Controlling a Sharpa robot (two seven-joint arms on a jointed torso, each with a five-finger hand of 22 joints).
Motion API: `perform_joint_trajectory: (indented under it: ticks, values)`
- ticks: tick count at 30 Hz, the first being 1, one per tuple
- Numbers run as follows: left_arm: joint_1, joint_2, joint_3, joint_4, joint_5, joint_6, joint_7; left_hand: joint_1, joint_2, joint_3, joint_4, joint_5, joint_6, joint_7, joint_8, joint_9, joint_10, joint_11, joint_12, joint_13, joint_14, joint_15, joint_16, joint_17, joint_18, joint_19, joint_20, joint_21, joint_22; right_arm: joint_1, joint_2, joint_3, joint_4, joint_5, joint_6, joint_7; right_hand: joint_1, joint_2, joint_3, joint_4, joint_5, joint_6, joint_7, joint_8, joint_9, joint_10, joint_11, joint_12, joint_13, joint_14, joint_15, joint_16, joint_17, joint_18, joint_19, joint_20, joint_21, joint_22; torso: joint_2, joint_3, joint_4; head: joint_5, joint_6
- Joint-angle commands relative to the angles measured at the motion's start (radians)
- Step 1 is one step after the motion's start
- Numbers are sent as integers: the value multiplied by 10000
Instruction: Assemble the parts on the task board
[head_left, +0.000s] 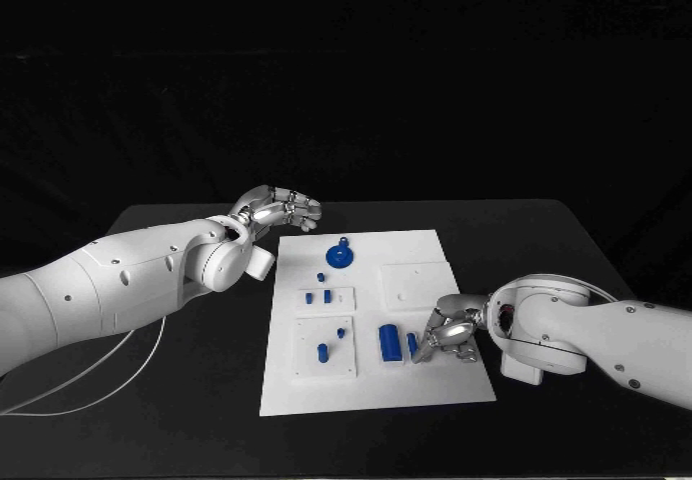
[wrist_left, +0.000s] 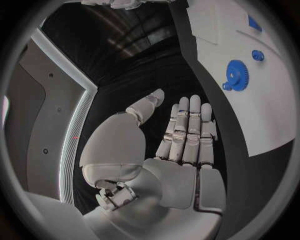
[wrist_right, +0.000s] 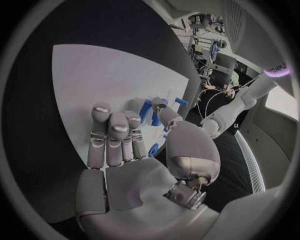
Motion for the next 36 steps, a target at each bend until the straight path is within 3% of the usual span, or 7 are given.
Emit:
perform_joint_trajectory:
  ticks: [1,12,19,28,32,36]
  values:
    - [4,7,5,22,15,148,46,-114,-7,-8,81,-53,-68,-8,30,-11,-61,15,2,-16,17,42,-38,14,101,-26,33,-49,11,-55,46,-21,-88,-234,-229,-135,-16,45,61,103,-52,70,20,-71,-41,27,-10,-66,2,7,-40,-19,1,295,58,-8,-30,29,1,3,0,5,-4]
    - [4,1,4,25,5,152,36,-118,6,-4,94,-51,-68,-9,32,-11,-61,15,2,-17,18,43,-47,27,101,-24,32,-53,16,-77,116,-21,-244,-259,-38,-341,44,91,274,224,-52,85,17,-74,-52,39,-14,-64,7,10,-42,-5,11,295,66,-9,-18,41,0,8,-8,-2,-32]
    - [4,6,2,28,-2,155,30,-119,15,-1,100,-55,-68,-9,34,-12,-61,15,2,-18,20,42,-53,36,101,-24,32,-57,20,-161,196,-22,-304,-347,-22,-365,467,8,797,151,-52,91,24,-81,-64,43,-6,-67,15,11,-34,-5,13,295,72,-6,-1,61,-3,7,-16,4,-40]
    - [4,-2,1,23,-4,148,24,-118,16,0,102,-62,-69,-9,35,-12,-62,15,2,-19,21,42,-59,45,102,-24,32,-60,24,-288,223,-22,-301,-508,-42,-281,671,1,1000,18,-54,105,29,-74,-63,59,0,-61,21,21,-26,5,17,295,81,12,23,81,1,13,-10,19,-61]
    - [4,4,1,24,-4,138,23,-119,17,0,104,-64,-70,-9,35,-13,-61,15,2,-19,21,42,-62,49,102,-24,32,-62,26,-288,224,-22,-305,-522,-198,-205,521,-187,864,3,-55,104,41,-73,-62,64,13,-59,24,22,-13,8,18,295,85,44,38,91,-3,9,-13,23,-59]
    - [4,4,0,20,-5,148,16,-122,22,1,109,-68,-70,-9,36,-13,-61,15,3,-19,22,42,-66,55,101,-23,32,-64,28,-289,258,-22,-287,-530,-157,-193,621,-69,912,-65,-53,142,25,-50,-52,85,-2,-52,25,29,-19,19,23,295,96,35,48,95,-1,11,-7,27,-56]
